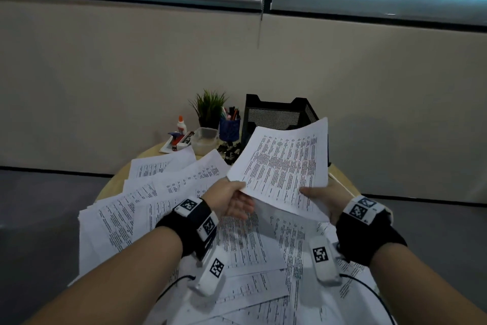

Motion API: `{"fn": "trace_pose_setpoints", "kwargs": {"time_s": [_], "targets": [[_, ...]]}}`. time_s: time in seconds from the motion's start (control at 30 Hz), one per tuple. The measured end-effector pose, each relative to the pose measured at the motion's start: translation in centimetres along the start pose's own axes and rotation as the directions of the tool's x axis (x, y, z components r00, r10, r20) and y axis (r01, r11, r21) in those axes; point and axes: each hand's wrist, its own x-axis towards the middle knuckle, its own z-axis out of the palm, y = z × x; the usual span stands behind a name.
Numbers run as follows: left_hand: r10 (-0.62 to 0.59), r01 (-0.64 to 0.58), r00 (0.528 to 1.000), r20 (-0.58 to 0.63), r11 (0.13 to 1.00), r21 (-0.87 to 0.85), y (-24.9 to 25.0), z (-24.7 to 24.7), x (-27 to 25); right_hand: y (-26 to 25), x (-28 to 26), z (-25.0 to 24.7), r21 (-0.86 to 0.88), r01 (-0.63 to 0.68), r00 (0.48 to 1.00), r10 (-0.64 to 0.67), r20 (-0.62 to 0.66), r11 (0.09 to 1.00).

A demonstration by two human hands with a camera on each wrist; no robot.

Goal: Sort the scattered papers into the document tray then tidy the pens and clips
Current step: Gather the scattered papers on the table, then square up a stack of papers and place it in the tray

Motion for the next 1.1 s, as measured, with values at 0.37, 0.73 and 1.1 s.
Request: {"fn": "trace_pose_setpoints", "kwargs": {"time_s": [0.37, 0.73, 1.1], "targets": [[0.047, -0.074, 0.974, -0.222, 0.99, -0.116, 2.9, 1.7, 5.3, -4.1, 4.4, -0.3, -0.301, -0.052, 0.956, -0.039, -0.292, 0.952], [0.361, -0.17, 0.872, -0.331, 0.857, 0.486, 4.2, 0.3, 10.1, -4.1, 10.4, -1.4, -0.685, -0.052, 0.904, -0.257, -0.341, 0.727], [0.41, -0.139, 0.894, -0.182, 0.639, 0.757, 2.7, -1.3, 9.8, -3.0, 9.6, -1.8, -0.857, -0.044, 0.897, -0.358, -0.26, 0.513]]}}
